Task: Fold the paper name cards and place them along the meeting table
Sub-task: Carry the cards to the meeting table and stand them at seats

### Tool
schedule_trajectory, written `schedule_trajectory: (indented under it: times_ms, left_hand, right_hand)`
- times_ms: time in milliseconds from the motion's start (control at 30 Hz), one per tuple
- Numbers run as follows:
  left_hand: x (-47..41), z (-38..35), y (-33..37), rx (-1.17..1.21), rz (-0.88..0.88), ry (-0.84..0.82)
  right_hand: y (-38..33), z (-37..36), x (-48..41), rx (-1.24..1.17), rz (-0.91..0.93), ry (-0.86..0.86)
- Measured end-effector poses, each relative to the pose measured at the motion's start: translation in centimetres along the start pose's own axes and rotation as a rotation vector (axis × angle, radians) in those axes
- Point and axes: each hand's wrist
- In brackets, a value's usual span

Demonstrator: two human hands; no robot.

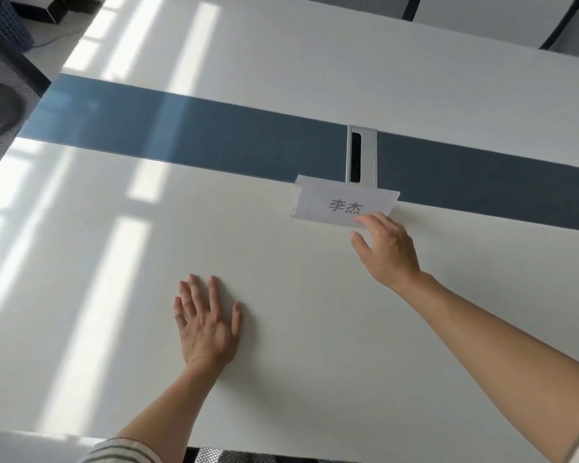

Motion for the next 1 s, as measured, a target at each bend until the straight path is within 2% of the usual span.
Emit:
schedule_trajectory:
  times_ms: [100, 233, 367, 467, 700, 1000]
  left_hand:
    - [0.2, 1.1, -0.4, 0.049, -0.016, -0.065]
    - [0.3, 4.5, -1.5, 0.116, -0.070, -0.230]
    - [3.2, 9.7, -2.4, 0.435, -0.058, -0.522]
    - [7.2, 12.9, -3.0, 0.563, -0.142, -0.672]
    - [16.3, 16.3, -1.1, 0.677, -0.259, -0.742]
    - [28.7, 13.8, 10.6, 0.598, -0.452, -0.852]
  right_hand:
    - [-1.7, 1.2, 5.7, -0.164, -0.175, -0.096]
    - [-3.0, 2.9, 14.1, -0.324, -0.415, -0.054]
    - [-5.2, 5.3, 22.7, -0.503, -0.616, 0.010]
    - [-6.9, 7.5, 29.0, -0.627, -0.718, 0.095]
    - [-9.8, 12.2, 41.7, -0.841, -0.952, 0.472]
    - [-7.5, 17.9, 58.6, -0.829, -1.103, 0.820]
Point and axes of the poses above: each hand's wrist, its own x-axis away from the middle knuckle, its own z-axis out of the back of the hand, y = z × x, and after that the axes turned 8 degrees about z, right-handed
